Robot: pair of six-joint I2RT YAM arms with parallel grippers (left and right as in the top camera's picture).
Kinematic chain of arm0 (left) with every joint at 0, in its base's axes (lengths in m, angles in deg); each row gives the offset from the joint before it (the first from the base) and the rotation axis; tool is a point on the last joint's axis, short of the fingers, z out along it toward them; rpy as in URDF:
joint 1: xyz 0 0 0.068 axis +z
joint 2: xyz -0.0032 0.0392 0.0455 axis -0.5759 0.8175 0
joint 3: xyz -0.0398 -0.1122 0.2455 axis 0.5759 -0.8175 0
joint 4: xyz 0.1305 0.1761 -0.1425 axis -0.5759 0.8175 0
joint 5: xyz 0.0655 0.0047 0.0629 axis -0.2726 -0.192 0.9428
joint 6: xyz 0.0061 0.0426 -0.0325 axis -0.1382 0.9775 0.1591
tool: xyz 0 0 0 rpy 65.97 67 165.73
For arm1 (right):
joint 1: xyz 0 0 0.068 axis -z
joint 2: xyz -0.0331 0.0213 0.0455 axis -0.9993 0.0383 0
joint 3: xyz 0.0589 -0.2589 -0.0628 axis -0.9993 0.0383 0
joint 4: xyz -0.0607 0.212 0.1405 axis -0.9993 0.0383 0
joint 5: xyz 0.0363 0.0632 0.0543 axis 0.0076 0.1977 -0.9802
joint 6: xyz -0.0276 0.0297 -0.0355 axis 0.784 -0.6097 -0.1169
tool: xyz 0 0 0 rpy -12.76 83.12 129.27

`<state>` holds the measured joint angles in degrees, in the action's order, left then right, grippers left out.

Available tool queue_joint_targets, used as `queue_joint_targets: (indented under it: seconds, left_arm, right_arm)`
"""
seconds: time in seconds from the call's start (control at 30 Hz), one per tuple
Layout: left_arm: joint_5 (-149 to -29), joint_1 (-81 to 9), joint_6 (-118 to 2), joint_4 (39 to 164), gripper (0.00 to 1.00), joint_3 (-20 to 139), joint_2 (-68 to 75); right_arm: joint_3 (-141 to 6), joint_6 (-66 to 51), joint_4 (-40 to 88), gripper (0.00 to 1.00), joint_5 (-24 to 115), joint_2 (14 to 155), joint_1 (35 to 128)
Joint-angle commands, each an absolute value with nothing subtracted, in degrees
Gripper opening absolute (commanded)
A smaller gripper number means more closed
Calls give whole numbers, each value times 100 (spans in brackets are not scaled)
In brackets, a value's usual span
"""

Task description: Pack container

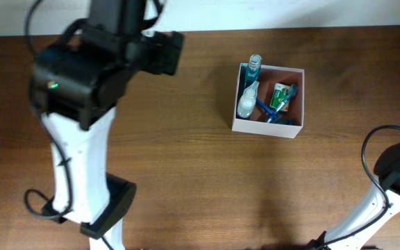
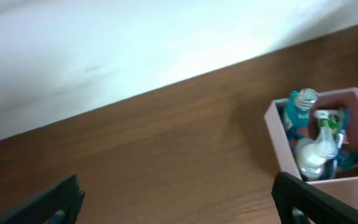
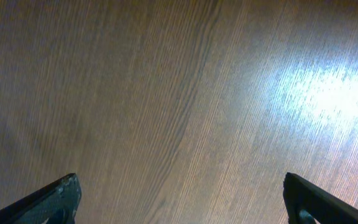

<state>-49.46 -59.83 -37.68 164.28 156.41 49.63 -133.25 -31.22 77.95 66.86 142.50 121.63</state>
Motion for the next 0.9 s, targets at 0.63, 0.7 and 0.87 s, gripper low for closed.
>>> queue_joint_targets:
  seconds: [0.63, 0.7, 0.87]
  left_arm:
    - [-6253, -3859, -3580, 12407, 99, 7954, -716]
    - [-6286, -3719, -3582, 11804, 99, 6835, -1269]
    - [-6380, -3476, -3584, 9670, 99, 3635, -3059]
  right_arm:
    - [-13303, -3131, 7784, 99, 6797, 14276, 12163]
    - [-13303, -3131, 7784, 99, 6795, 14276, 12163]
    - [-13303, -3131, 7782, 99, 6795, 14276, 12163]
